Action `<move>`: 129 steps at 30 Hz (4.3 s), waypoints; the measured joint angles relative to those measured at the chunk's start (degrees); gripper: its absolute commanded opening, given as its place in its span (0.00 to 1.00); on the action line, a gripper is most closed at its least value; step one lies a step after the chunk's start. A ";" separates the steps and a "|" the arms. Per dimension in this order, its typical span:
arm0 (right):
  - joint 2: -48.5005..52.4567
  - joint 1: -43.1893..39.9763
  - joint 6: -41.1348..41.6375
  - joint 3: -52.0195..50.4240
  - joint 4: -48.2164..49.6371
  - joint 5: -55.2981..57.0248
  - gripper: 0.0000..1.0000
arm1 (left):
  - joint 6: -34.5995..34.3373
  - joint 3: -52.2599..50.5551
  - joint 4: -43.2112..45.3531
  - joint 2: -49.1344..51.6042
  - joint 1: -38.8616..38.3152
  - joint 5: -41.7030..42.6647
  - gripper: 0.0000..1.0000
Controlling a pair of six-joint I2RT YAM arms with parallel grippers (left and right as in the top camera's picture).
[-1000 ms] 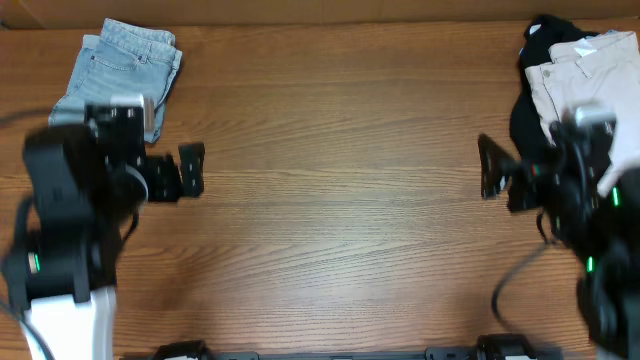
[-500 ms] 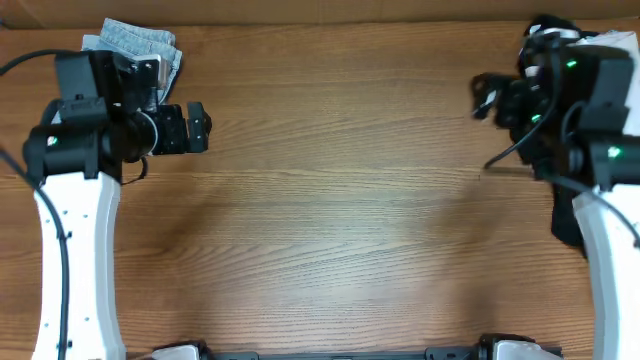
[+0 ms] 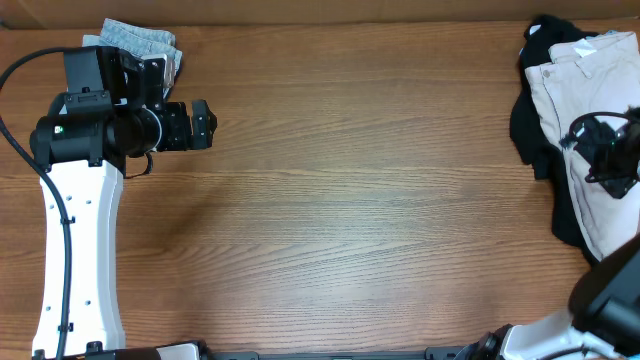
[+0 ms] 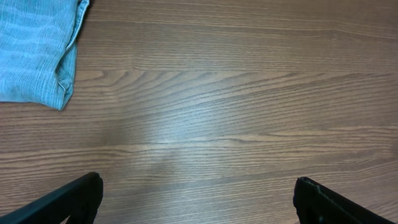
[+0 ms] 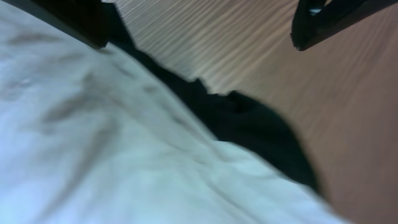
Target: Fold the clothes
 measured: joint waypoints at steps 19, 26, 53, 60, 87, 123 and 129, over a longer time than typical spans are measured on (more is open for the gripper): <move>9.94 -3.82 0.11 -0.11 4.17 3.89 0.22 | 0.00 0.02 1.05 0.00 0.00 0.02 1.00; 9.94 -3.82 0.13 -0.17 4.57 4.66 0.04 | 0.00 0.02 1.05 0.02 0.00 0.17 1.00; -1.66 44.87 -5.75 16.46 -18.43 -10.91 0.24 | 0.00 0.02 3.19 0.09 0.00 0.20 1.00; -0.44 57.68 -3.02 16.06 -17.64 -10.91 0.60 | 0.02 0.02 3.19 0.11 0.00 0.20 1.00; 18.08 28.22 -1.73 16.06 -11.43 -4.35 0.61 | 0.04 0.02 3.19 2.99 0.00 0.20 1.00; 9.20 79.12 6.16 22.51 1.36 -18.03 0.67 | 0.04 5.99 10.60 2.99 14.60 0.15 1.00; 9.18 73.35 6.10 26.29 -10.99 -17.14 0.75 | 0.09 6.01 10.29 2.99 13.79 1.03 1.00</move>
